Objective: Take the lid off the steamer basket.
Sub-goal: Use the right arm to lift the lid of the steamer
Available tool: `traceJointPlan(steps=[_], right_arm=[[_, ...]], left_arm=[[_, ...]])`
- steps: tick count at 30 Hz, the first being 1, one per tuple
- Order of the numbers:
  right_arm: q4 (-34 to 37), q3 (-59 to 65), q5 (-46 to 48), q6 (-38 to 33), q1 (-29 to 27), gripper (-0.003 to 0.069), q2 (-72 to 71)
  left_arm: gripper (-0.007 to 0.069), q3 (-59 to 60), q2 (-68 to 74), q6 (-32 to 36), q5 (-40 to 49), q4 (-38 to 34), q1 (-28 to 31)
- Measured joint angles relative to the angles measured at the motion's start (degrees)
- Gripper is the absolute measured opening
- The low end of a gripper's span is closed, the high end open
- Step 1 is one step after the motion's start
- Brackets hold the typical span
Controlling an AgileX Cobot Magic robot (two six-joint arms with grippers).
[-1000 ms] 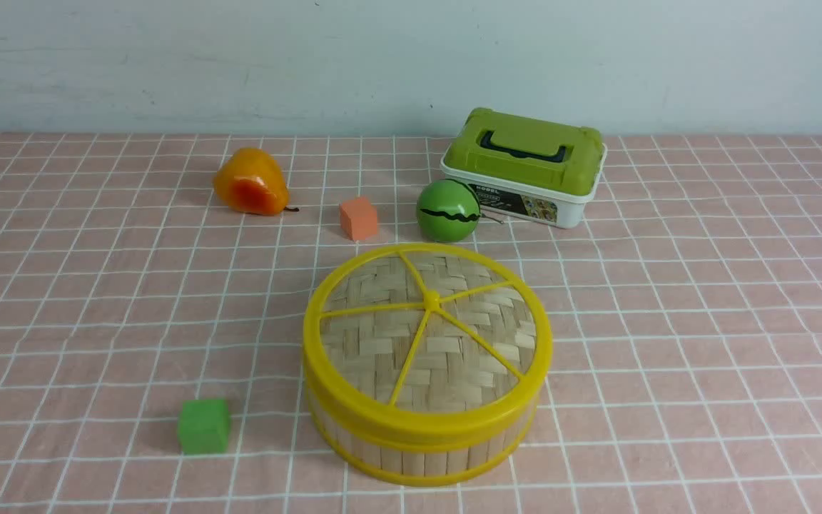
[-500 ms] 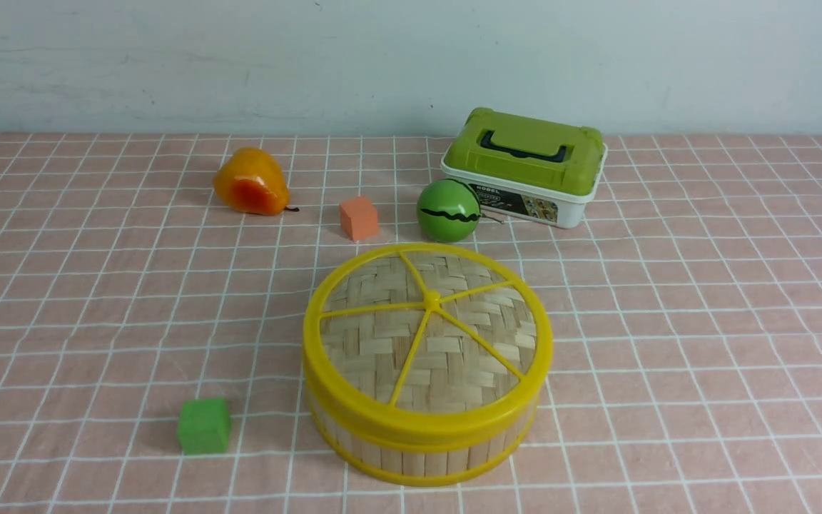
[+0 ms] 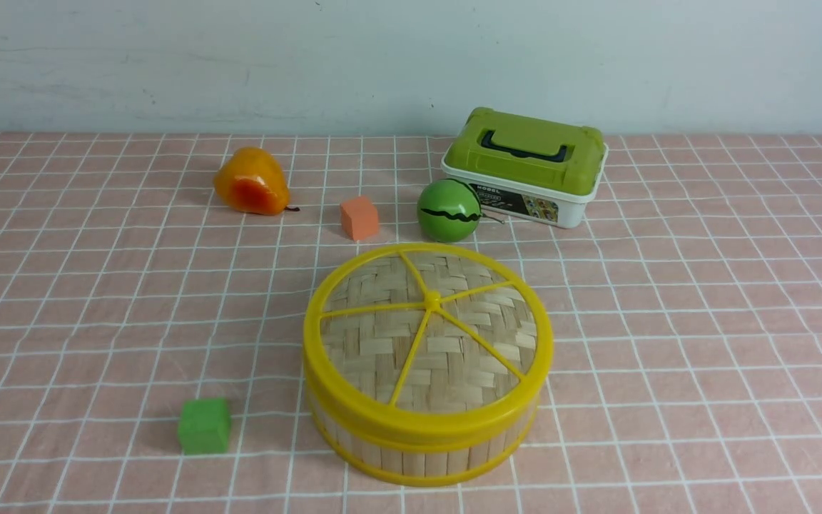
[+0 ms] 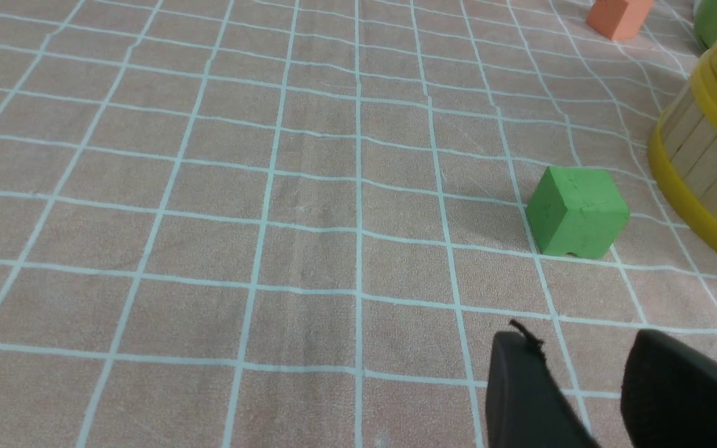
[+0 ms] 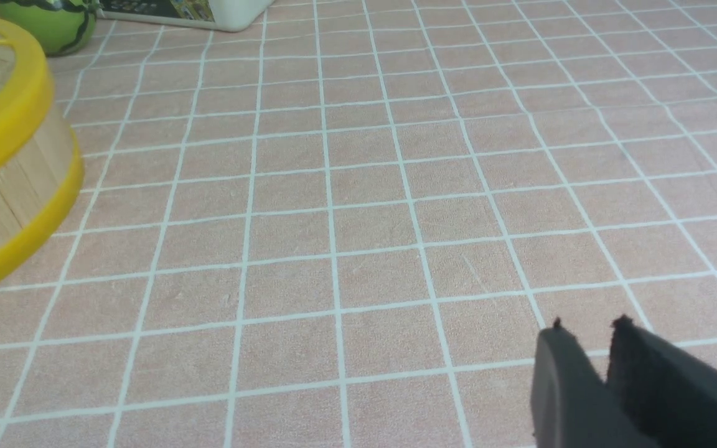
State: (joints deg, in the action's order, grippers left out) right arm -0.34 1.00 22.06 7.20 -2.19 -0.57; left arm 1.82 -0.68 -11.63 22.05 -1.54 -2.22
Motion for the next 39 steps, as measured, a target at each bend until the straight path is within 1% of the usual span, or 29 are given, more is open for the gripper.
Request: traceJointPlan(steps=[17, 20, 22, 23, 26, 27, 28, 30, 31, 32, 35, 39], right_arm=[[-0.1, 0.0, 0.0, 0.0, 0.0, 0.0115, 0.0], [1.2, 0.0, 0.0, 0.0, 0.0, 0.0119, 0.0], [4.5, 0.0, 0.0, 0.3, 0.0, 0.0118, 0.0], [5.0, 0.0, 0.0, 0.4, 0.0, 0.0118, 0.0], [18.4, 0.0, 0.4, 6.1, 0.0, 0.0120, 0.0], [20.6, 0.0, 0.5, 6.6, 0.0, 0.0120, 0.0], [29.9, 0.1, 0.9, 11.1, 0.0, 0.0122, 0.0], [41.3, 0.5, 1.4, 16.1, 0.0, 0.0126, 0.0], [45.6, 0.5, 1.3, 17.6, 0.0, 0.0127, 0.0], [48.2, 0.5, 1.1, 18.1, 0.0, 0.0128, 0.0], [49.5, 0.5, 0.7, 17.7, 0.0, 0.0129, 0.0], [48.3, 0.5, 0.0, 13.1, 0.0, 0.0134, 0.0]], left_arm=[[0.0239, 0.0, 0.0, 0.0, 0.0, 0.0, 0.0], [0.0239, 0.0, 0.0, 0.0, 0.0, 0.0, 0.0], [0.0239, 0.0, 0.0, 0.0, 0.0, 0.0, 0.0], [0.0239, 0.0, 0.0, 0.0, 0.0, 0.0, 0.0], [0.0239, 0.0, 0.0, 0.0, 0.0, 0.0, 0.0], [0.0239, 0.0, 0.0, 0.0, 0.0, 0.0, 0.0], [0.0239, 0.0, 0.0, 0.0, 0.0, 0.0, 0.0], [0.0239, 0.0, 0.0, 0.0, 0.0, 0.0, 0.0], [0.0239, 0.0, 0.0, 0.0, 0.0, 0.0, 0.0], [0.0239, 0.0, 0.0, 0.0, 0.0, 0.0, 0.0], [0.0239, 0.0, 0.0, 0.0, 0.0, 0.0, 0.0], [0.0239, 0.0, 0.0, 0.0, 0.0, 0.0, 0.0]])
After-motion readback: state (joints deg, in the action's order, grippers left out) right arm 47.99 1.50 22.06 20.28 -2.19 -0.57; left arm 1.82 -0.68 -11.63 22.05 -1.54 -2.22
